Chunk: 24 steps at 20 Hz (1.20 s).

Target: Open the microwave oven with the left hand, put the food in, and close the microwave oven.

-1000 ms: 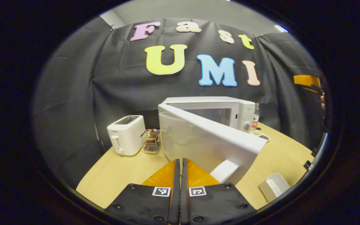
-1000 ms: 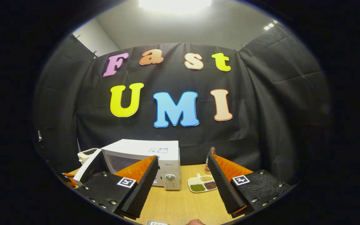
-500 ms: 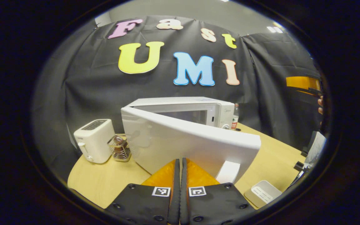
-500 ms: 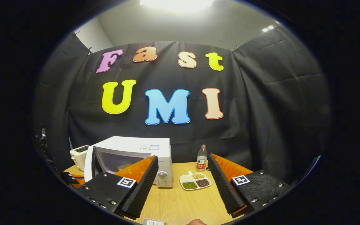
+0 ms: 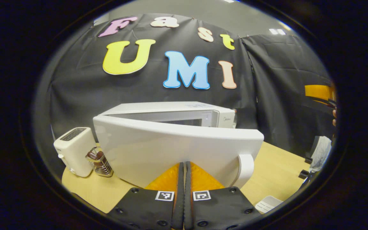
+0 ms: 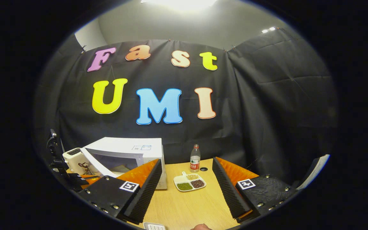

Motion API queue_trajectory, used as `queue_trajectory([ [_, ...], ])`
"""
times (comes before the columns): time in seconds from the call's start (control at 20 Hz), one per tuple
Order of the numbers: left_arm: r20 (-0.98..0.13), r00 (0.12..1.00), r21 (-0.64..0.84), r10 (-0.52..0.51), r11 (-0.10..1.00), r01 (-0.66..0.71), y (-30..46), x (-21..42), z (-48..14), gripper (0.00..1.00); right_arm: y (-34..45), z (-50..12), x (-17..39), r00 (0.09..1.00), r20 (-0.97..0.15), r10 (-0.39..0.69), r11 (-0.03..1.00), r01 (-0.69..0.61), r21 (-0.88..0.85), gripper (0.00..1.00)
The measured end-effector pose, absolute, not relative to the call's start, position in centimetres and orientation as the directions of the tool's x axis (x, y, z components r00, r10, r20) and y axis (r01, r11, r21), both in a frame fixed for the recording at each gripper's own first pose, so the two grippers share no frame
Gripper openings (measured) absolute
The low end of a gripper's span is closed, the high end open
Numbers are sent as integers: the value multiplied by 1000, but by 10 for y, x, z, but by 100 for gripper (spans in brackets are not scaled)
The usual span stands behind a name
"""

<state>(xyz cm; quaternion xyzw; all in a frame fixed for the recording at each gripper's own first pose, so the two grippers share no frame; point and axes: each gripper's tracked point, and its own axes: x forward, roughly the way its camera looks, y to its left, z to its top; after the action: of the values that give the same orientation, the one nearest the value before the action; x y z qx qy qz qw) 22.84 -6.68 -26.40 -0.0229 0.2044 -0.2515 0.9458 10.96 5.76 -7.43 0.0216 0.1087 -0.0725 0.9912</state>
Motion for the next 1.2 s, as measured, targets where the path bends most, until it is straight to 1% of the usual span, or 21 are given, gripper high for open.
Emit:
queue_trajectory([
  [0.05,-373,788,-143,-490,870,473,-72,234,-265,6,55,-74,108,964,-220,-150,987,159,23,96],
  [0.1,-371,786,-136,-495,866,482,-77,239,-267,7,54,-75,105,961,-225,-160,986,168,18,96],
  [0.3,-374,784,-122,-496,864,488,-87,259,-276,7,43,-74,98,953,-226,-203,977,212,19,96],
  [0.35,-381,782,-124,-492,866,485,-89,264,-279,6,40,-73,97,951,-224,-213,975,222,16,96],
  [0.5,-386,783,-112,-489,867,486,-92,277,-285,7,34,-70,95,947,-220,-232,970,241,15,96],
  [0.6,-389,784,-105,-484,869,484,-94,287,-288,6,33,-73,95,944,-226,-239,969,248,11,96],
  [0.75,-392,790,-113,-471,877,467,-95,299,-292,6,31,-76,94,941,-235,-245,968,252,2,96],
  [0.8,-392,791,-115,-470,878,465,-96,304,-293,7,31,-77,95,940,-238,-245,968,252,-1,96],
  [0.85,-392,793,-114,-466,880,461,-97,307,-293,6,31,-79,94,939,-241,-244,968,251,-3,96],
  [1.15,-387,798,-105,-462,882,459,-101,324,-296,10,35,-83,100,938,-252,-240,969,247,-4,96],
  [1.2,-385,801,-103,-458,884,456,-101,327,-296,7,37,-83,102,938,-252,-237,970,242,-8,96],
])
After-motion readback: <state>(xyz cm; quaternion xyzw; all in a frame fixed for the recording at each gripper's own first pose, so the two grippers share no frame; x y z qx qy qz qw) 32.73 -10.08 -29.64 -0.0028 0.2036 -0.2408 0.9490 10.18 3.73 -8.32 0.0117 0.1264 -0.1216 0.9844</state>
